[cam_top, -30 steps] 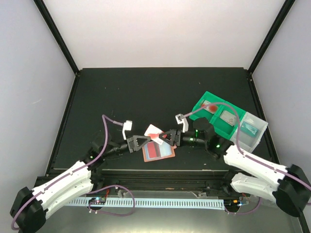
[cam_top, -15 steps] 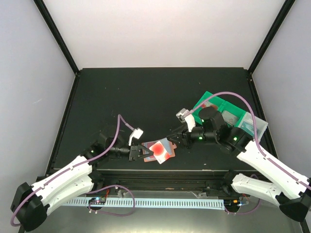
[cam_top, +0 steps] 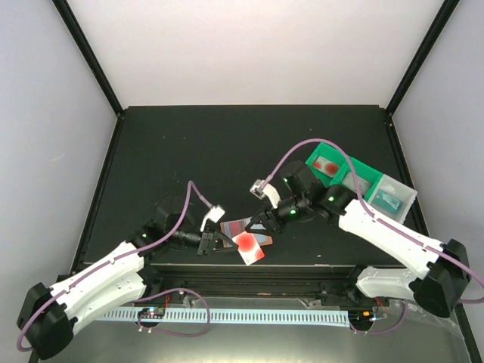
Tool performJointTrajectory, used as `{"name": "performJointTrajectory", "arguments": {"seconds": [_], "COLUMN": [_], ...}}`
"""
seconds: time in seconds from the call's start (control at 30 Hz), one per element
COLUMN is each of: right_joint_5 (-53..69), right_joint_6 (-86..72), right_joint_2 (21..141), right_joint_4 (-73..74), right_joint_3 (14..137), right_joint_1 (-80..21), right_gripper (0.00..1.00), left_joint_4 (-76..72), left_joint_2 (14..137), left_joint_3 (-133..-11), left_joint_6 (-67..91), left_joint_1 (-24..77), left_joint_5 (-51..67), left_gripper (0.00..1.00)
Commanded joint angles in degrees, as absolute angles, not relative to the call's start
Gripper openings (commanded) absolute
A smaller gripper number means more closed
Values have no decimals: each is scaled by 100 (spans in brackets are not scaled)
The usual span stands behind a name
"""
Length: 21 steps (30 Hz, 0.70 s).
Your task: Take the credit cards out of the card holder
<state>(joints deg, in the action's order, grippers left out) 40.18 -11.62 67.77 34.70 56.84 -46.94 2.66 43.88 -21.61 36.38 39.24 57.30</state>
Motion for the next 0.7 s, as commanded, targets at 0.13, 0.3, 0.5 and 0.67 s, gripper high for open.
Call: {"name": "performJointTrajectory", "arguments": {"seconds": [0.13, 0.3, 0.5, 0.67], "right_joint_5": [5039, 5406, 4835, 4205], "right_joint_6": [-933, -1043, -2081, -3964], "right_joint_2": [7124, 6988, 6519, 6050], "right_joint_4": [3024, 2623, 1647, -329], "right_joint_3": [5528, 5355, 5018, 4363], "right_joint_1": [-4792, -4791, -4783, -4789], "right_gripper": [33, 1, 1, 1], "left_joint_4": [-163, -34, -325, -1407], "left_joint_2": [4443, 4487, 3985, 3530], "left_joint_3": [-2199, -2336, -2323, -1759], "left_joint_6": [3676, 3674, 4399, 5309], "left_joint_1": [3987, 3987, 3980, 3985], "left_joint_5": [6064, 5978, 5006, 4218], "left_gripper": [2, 3, 46, 57]}}
